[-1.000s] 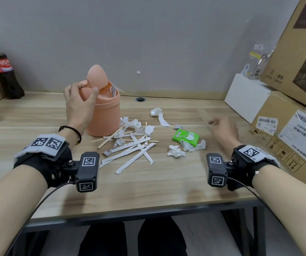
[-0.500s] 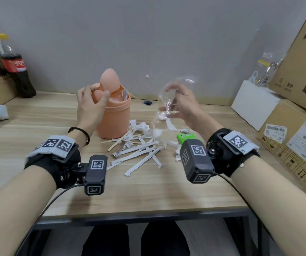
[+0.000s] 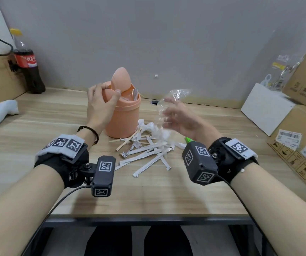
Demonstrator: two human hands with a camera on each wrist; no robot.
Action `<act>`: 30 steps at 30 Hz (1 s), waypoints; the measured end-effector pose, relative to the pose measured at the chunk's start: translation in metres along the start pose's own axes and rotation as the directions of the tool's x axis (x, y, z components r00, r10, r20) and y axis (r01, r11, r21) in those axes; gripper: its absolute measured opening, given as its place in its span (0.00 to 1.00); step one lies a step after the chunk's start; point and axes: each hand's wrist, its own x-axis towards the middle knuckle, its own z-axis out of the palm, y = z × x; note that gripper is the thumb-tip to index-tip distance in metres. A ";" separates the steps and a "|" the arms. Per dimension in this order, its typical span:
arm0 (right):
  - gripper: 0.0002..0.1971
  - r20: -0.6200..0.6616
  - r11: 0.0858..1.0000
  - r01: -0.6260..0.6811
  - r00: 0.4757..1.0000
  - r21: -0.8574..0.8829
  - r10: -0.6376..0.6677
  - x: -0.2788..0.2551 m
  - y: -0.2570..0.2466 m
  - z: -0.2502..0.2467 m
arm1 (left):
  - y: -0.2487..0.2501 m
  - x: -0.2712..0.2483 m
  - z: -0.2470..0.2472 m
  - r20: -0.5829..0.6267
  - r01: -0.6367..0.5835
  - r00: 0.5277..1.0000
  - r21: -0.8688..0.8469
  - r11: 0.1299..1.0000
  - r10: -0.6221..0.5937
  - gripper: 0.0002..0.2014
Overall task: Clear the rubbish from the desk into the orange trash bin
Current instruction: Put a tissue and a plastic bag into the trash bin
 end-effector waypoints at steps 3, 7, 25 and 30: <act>0.22 0.038 0.991 0.053 0.998 -0.124 -0.049 0.004 0.001 0.001 | 0.001 0.000 0.000 0.001 -0.002 1.000 0.000 1.000 0.002 0.23; 0.19 0.049 0.990 0.056 0.998 -0.129 -0.050 0.005 -0.002 0.000 | 0.001 -0.001 -0.002 0.004 -0.002 1.000 -0.007 1.000 0.002 0.22; 0.31 -0.002 0.964 -0.062 0.998 -0.260 0.064 0.003 -0.004 -0.001 | 0.001 -0.002 -0.002 0.012 0.001 1.000 -0.024 1.000 -0.001 0.23; 0.29 0.034 0.912 0.124 0.992 -0.390 -0.120 0.003 0.005 -0.007 | 0.001 -0.002 -0.002 0.012 0.001 1.000 -0.025 1.000 -0.001 0.23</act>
